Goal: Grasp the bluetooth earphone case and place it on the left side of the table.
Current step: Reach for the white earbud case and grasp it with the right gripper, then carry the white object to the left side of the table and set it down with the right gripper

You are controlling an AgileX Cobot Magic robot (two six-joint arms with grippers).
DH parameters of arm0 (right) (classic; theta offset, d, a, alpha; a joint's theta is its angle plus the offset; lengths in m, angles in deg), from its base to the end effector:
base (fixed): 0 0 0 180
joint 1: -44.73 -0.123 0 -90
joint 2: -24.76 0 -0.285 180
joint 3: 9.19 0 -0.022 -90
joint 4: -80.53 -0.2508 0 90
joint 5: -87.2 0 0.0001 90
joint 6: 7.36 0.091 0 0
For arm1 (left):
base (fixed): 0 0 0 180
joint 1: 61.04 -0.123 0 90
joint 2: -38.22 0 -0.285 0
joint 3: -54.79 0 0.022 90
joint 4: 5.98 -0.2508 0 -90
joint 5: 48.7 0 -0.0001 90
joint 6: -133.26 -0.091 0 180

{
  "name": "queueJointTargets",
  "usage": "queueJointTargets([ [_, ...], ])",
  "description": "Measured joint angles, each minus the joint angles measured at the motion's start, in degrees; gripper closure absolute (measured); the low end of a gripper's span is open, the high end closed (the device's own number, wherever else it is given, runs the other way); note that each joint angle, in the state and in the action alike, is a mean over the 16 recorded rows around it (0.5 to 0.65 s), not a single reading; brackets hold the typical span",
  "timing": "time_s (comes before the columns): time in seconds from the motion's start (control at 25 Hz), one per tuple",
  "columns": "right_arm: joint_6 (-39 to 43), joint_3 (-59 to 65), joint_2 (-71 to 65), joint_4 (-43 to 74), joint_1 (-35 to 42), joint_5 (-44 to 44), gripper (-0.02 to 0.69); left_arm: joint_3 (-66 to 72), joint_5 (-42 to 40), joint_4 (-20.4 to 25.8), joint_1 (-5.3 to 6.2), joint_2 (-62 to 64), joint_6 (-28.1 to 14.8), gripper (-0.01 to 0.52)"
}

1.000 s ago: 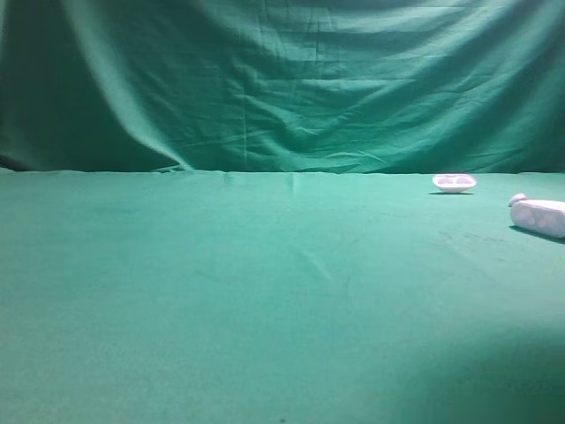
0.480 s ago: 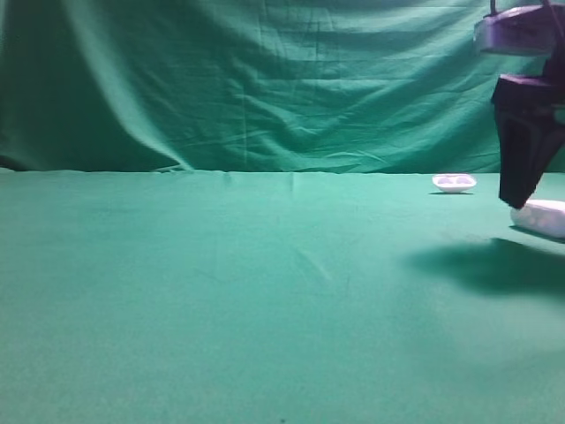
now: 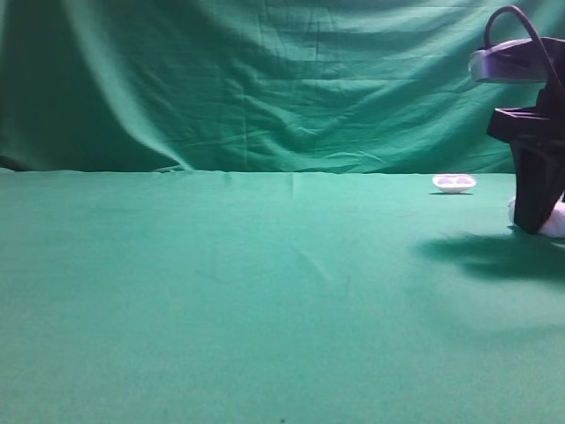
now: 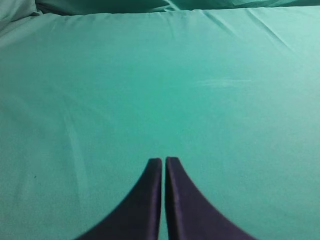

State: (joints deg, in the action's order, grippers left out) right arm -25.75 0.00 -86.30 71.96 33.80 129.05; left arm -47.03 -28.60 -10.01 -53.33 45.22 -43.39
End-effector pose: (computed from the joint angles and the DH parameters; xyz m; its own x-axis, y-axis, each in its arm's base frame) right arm 0.3501 0.0768 0.1956 -0.8668 -0.3778 -0.3255 -0.4081 0.9125 0.0275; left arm 0.0528 -0.0049 0.1767 -0.2595 0.0428 -0.9648 0.1130 0.9935 0.0137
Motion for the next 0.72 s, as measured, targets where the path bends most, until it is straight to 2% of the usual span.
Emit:
queueJointTargets([
  [0.32,-0.8,-18.8,-4.1,-7.2,-7.1,6.3,0.336,0.0,0.0,0.0,0.00,0.0,0.0,0.514],
  [0.72,-2.7,-43.9,-21.8,-10.6,-23.5,5.0,0.336,0.0,0.0,0.0,0.00,0.0,0.0,0.514],
])
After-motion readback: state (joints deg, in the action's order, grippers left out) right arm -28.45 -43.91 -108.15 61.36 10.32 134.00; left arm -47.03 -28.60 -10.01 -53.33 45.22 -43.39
